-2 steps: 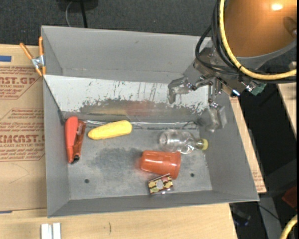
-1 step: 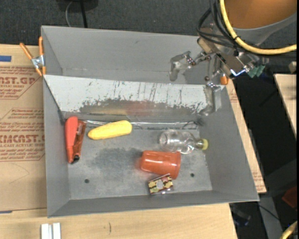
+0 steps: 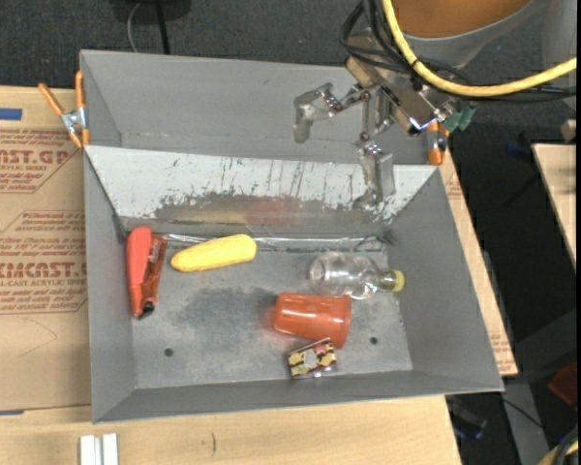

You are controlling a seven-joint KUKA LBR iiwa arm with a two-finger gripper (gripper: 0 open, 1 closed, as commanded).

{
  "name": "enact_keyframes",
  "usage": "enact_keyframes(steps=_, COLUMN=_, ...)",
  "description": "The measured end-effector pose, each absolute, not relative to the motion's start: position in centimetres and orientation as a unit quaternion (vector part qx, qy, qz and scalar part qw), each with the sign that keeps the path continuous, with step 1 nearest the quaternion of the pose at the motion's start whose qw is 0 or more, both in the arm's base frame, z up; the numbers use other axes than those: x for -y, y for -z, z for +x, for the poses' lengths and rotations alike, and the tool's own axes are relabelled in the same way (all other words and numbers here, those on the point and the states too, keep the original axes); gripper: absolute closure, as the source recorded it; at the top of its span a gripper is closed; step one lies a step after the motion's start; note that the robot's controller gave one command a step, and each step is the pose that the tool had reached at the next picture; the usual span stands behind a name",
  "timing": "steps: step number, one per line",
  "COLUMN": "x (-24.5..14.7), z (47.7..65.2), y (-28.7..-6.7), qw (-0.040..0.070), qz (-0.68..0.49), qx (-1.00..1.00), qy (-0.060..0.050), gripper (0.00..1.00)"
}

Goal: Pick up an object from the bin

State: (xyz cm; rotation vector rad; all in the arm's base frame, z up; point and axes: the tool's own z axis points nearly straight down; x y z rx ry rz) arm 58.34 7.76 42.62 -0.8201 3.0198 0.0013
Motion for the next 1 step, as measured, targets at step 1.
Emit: enact_keyframes(steps=1, x=-9.06, z=54.25, y=-42.5, qw=0.004, qz=-0.337, qx=-0.942, qy=-0.002, gripper=1.0)
